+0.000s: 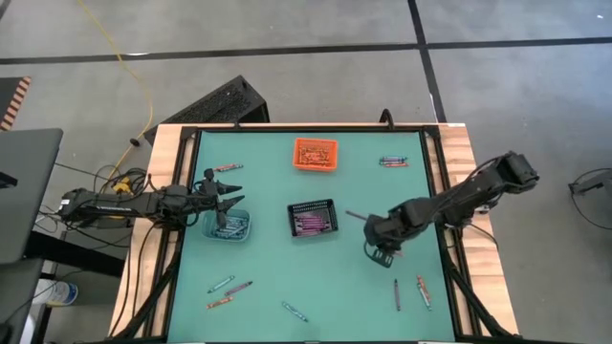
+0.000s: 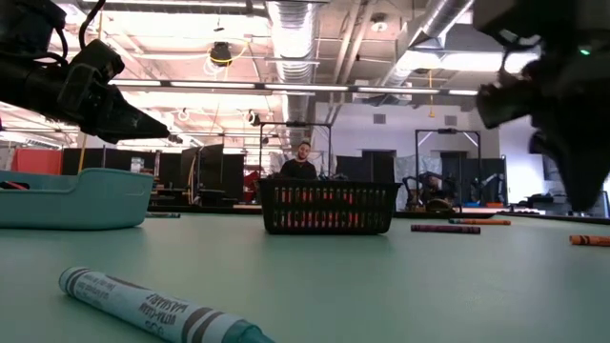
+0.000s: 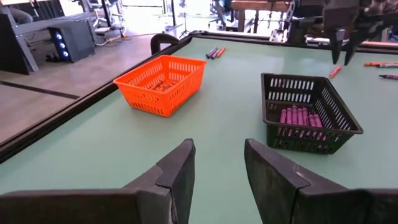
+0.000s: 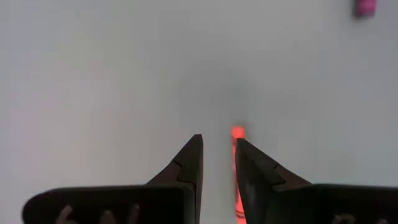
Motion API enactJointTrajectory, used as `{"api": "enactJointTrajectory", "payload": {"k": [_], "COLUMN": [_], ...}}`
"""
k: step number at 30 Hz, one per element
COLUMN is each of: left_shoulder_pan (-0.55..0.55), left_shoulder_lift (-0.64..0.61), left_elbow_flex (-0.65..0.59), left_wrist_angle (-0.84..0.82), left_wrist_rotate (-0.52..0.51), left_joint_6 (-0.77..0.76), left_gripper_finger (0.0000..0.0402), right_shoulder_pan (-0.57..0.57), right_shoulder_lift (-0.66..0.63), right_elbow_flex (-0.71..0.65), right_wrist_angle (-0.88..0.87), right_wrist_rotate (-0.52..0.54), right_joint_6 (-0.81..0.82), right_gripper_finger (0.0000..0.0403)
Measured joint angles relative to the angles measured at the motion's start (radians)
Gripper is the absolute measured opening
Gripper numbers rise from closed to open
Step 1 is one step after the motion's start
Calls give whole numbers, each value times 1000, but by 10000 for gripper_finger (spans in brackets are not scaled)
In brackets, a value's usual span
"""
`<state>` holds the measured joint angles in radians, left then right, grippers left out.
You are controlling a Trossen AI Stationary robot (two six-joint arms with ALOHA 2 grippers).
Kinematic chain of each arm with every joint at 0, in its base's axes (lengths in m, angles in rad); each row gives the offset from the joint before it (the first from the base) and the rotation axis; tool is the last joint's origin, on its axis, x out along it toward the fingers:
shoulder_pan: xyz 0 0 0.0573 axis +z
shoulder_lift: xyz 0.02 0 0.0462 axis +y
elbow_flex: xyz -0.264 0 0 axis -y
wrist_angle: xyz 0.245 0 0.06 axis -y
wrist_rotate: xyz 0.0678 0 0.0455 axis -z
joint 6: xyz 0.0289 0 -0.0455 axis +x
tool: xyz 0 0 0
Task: Sort crayons
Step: Put the orange crayon into the orange bin
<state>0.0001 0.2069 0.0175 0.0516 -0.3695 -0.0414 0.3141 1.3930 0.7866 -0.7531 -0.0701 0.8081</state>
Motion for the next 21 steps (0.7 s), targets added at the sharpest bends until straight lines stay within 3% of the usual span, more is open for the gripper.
{"api": "enactJointTrajectory", "payload": {"k": [6,12,21], "left_shoulder_pan": [0,0,0], "left_shoulder_lift": [0,0,12], "left_elbow_flex": [0,0,0], "left_wrist_angle": [0,0,0], "left_wrist_rotate": [0,0,0], "left_joint_6": [0,0,0], "left_gripper_finger": [129,129,129], "right_shoulder_pan": [85,135,136], "right_shoulder_lift": [36,103,141], "right_elbow_flex": [-47,-82,-104], "right_wrist_angle": [5,121,170], "right_wrist_rotate": [44,47,75], "right_joint_6": [56,83,86], "right_gripper_finger": [87,87,87]}}
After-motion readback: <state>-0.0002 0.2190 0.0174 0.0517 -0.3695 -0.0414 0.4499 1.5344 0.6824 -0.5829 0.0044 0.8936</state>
